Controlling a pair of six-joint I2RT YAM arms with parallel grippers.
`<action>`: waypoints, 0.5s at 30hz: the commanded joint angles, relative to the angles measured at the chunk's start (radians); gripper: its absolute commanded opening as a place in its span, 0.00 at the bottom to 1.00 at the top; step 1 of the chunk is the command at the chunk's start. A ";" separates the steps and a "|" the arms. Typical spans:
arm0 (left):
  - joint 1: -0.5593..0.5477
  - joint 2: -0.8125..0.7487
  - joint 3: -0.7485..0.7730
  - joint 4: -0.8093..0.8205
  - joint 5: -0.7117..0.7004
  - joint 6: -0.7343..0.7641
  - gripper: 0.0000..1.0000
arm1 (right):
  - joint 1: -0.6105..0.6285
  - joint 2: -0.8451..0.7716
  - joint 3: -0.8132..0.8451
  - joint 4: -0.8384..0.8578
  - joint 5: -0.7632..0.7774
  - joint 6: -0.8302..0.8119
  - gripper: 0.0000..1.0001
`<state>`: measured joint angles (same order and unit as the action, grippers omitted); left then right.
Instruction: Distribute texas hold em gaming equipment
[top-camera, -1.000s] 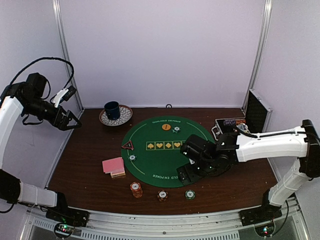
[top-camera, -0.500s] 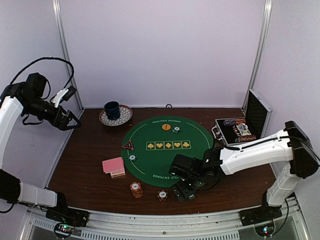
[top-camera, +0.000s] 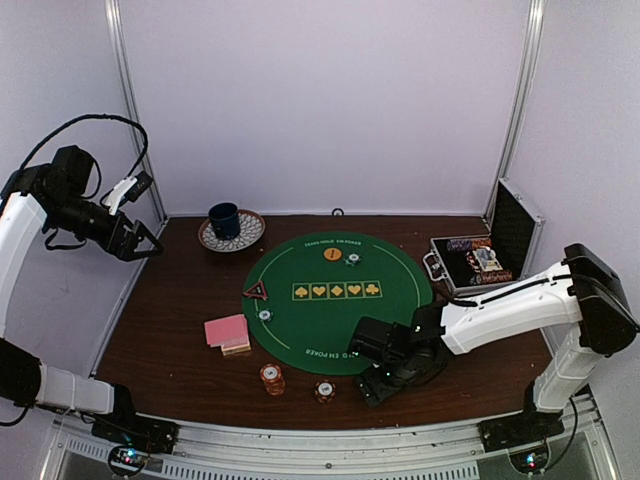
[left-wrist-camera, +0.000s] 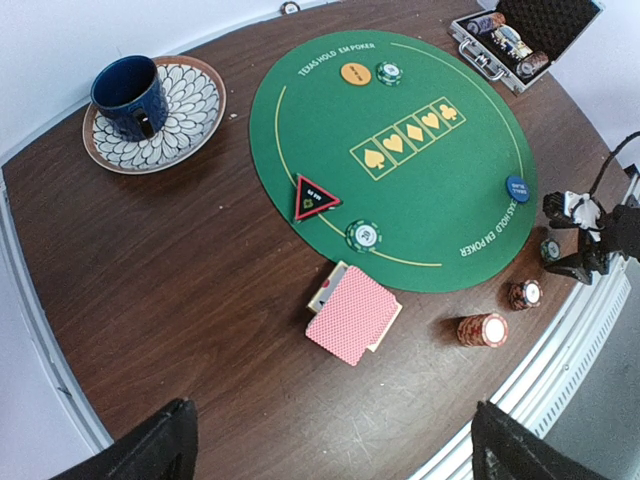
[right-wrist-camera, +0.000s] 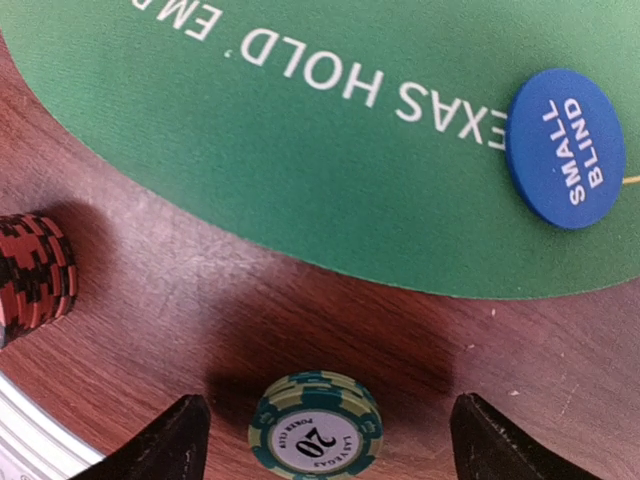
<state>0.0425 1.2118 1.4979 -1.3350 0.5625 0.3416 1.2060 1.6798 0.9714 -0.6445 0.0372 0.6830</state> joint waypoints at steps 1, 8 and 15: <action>0.007 0.003 -0.001 0.025 0.014 -0.003 0.98 | -0.009 0.005 -0.012 0.030 -0.011 0.007 0.85; 0.007 0.002 -0.009 0.026 0.019 -0.001 0.98 | -0.017 0.002 -0.031 0.044 -0.023 0.014 0.78; 0.007 0.000 -0.008 0.025 0.020 -0.001 0.98 | -0.018 -0.005 -0.025 0.042 -0.027 0.011 0.61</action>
<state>0.0425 1.2118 1.4940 -1.3346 0.5629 0.3416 1.1931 1.6802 0.9493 -0.6079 0.0113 0.6868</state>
